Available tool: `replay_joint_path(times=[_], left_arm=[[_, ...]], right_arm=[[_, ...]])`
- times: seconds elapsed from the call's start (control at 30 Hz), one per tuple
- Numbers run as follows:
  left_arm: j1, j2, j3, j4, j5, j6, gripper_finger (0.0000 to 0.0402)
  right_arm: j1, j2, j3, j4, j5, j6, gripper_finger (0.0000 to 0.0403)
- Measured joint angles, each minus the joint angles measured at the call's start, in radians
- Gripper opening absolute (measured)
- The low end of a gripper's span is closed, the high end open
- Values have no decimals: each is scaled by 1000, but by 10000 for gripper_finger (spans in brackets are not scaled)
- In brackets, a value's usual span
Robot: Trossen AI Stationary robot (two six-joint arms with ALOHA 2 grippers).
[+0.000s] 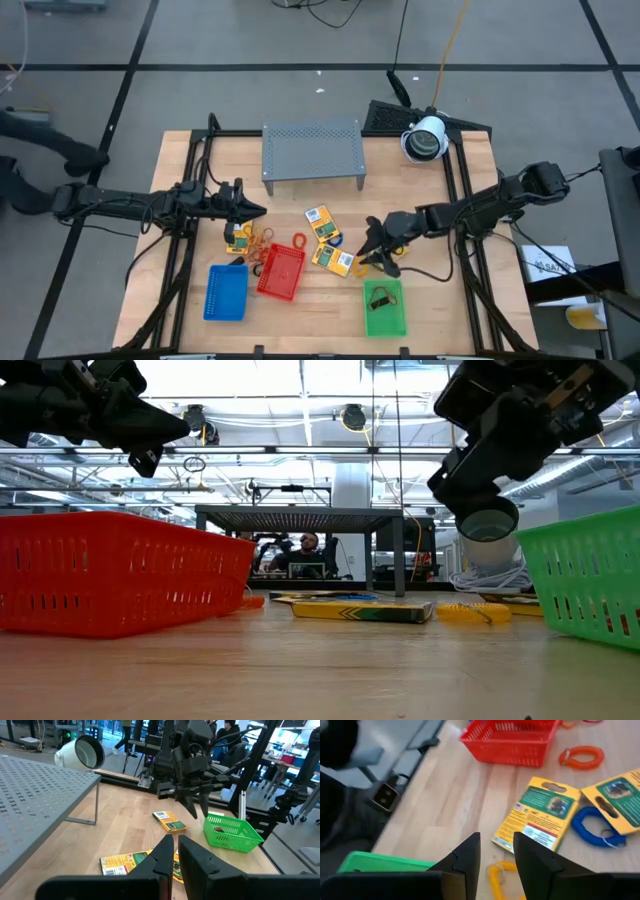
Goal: Pick & Place Office Desk Supplies
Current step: Put the yellow spring keychain into the blue basket
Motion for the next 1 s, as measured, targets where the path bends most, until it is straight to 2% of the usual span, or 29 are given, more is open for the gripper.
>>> replay_joint_path(times=[0.1,0.27,0.47,0.7,1.0], left_arm=[[0,0,0,0,0,3,33],[0,0,0,0,-2,6,33],[0,0,0,-5,-2,6,33],[0,0,0,-11,-2,12,33],[0,0,0,-25,-2,12,33]], right_arm=[[0,48,64,-90,14,-31,106],[6,170,205,-348,37,-119,106],[18,283,354,-628,152,-165,107],[21,356,400,-673,155,-137,107],[51,373,401,-676,153,-101,107]])
